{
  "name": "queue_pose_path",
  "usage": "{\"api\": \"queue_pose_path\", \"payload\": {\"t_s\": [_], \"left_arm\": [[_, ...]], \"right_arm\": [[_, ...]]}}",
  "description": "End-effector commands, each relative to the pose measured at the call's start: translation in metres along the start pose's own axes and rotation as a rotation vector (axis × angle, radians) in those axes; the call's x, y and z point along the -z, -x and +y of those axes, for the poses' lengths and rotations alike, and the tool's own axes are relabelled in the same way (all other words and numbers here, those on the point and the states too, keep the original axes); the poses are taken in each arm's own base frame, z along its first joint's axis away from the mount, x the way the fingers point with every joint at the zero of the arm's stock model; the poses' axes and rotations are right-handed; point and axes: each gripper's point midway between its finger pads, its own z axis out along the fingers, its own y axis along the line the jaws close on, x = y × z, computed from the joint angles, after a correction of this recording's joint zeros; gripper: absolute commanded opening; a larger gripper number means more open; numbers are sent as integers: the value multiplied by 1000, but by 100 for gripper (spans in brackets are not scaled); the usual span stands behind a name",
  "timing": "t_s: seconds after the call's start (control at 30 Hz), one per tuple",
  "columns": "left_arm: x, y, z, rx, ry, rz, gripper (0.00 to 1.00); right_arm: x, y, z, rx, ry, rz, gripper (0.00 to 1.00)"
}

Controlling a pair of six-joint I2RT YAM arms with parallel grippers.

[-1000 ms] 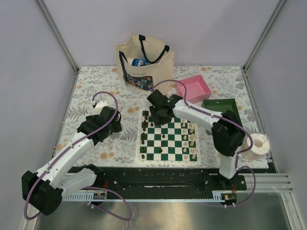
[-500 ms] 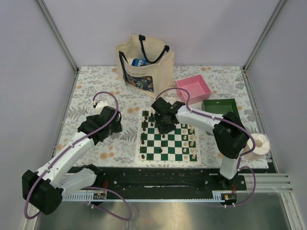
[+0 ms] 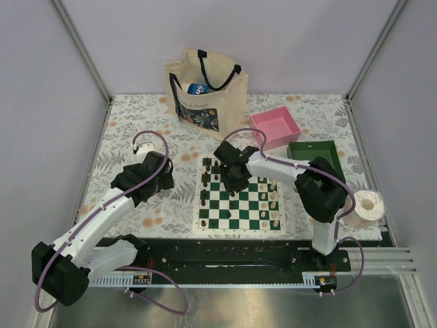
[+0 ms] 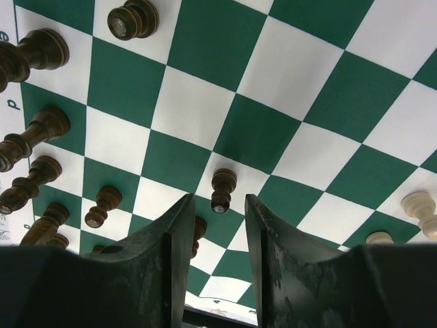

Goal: Set up the chess pieces on the board

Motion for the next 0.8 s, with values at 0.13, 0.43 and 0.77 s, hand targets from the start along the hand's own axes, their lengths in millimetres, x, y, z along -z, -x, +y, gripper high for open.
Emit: {"api": "queue_pose_path", "payload": {"t_s": [0.13, 0.43, 0.77], "left_arm": [[2, 9, -5, 23, -22, -25, 99], [2, 10, -6, 22, -23, -26, 99], [2, 9, -5, 17, -24, -22, 99]], "right_arm": [[-5, 1, 4, -4, 2, -5, 39], [-7, 1, 2, -4, -9, -2, 35], [-10, -2, 1, -6, -16, 10, 31]]}}
